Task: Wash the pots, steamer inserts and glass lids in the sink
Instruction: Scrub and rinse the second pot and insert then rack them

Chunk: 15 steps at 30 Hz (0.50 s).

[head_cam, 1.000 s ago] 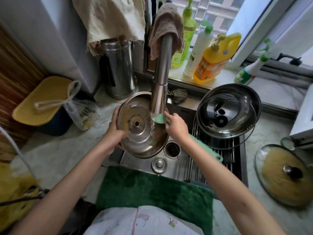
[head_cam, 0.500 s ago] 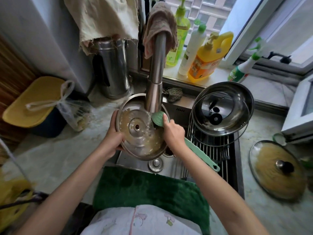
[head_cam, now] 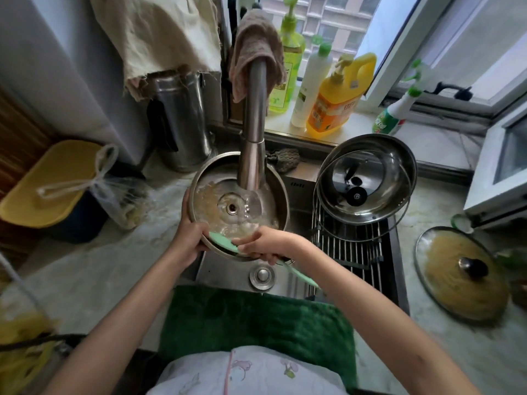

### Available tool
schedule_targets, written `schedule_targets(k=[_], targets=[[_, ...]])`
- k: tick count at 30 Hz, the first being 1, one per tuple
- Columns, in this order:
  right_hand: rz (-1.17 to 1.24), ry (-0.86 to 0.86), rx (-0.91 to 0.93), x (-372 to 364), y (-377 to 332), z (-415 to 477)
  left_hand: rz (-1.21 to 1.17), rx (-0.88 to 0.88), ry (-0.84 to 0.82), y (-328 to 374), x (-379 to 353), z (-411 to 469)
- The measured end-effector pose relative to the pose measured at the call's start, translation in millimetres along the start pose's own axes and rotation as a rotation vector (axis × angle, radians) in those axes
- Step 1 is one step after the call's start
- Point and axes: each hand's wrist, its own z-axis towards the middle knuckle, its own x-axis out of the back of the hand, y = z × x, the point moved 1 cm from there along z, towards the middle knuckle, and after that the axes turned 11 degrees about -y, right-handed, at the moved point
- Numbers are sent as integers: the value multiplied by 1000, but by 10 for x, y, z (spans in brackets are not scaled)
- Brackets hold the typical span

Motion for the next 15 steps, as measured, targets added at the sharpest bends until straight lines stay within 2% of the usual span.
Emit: schedule_targets(k=[2, 4, 6, 9, 11, 13, 15], targets=[[-307, 70, -71, 150, 54, -68, -7, 21, 0, 17, 67, 23], [-590, 319, -230, 346, 95, -142, 0, 52, -3, 15, 130, 22], [-746, 577, -327, 475, 110, -203, -9, 104, -29, -37, 150, 31], [-828, 767, -255, 526, 92, -118, -76, 197, -74, -90, 41, 11], [-742, 757, -109, 470, 47, -47, -67, 219, -102, -81, -60, -8], [-709, 638, 75, 324, 14, -8, -66, 217, -104, -44, -104, -6], [-800, 493, 173, 180, 38, -71, -107, 215, -90, -6, -51, 25]])
